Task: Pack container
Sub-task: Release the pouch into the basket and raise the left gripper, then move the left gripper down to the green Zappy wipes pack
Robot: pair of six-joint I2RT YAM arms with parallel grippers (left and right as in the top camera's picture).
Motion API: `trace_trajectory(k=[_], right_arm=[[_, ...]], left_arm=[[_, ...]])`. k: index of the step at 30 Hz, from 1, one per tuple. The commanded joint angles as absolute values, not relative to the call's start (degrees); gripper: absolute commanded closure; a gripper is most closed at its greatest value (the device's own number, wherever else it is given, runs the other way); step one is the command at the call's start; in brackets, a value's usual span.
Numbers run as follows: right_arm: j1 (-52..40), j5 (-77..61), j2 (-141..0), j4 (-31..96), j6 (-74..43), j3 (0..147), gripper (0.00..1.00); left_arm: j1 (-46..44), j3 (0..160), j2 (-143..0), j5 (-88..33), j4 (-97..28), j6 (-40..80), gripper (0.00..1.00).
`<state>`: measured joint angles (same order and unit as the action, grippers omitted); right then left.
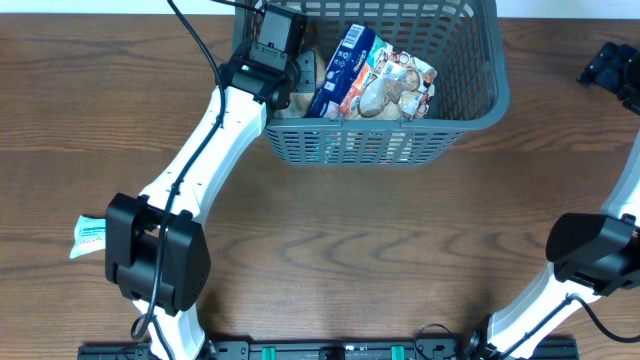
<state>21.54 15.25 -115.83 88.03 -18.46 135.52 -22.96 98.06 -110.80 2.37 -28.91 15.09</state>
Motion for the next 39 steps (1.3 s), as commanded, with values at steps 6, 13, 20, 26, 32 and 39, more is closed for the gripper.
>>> trace_trajectory(k=[6,13,20,26,32,39], right_arm=[[21.7,16.1,-115.5,88.1,-19.0,135.3,0.01],[21.7,16.1,-115.5,88.1,-19.0,135.3,0.01],[21.7,16.1,-115.5,88.1,-19.0,135.3,0.01],[21.7,16.1,-115.5,88.1,-19.0,135.3,0.01],[21.7,16.1,-115.5,88.1,-19.0,135.3,0.01],[21.7,16.1,-115.5,88.1,-19.1,135.3,0.01]], left_arm=[[-22.7,98.7,-110.3,3.2,-27.7,15.3,0.5],[-20.4,102.6,-105.0,4.2,-28.0,15.0,0.49],[-16.2,103.8,-93.4,12.8,-28.9,13.1,0.35],[-11.9,103.8,-82.1,19.0,-30.7,12.2,0.33],[-8.3,103.8,-79.1,19.0,-34.4,9.7,0.33],[-6.0,103.8,-77.8,34.3,-47.3,13.1,0.13]])
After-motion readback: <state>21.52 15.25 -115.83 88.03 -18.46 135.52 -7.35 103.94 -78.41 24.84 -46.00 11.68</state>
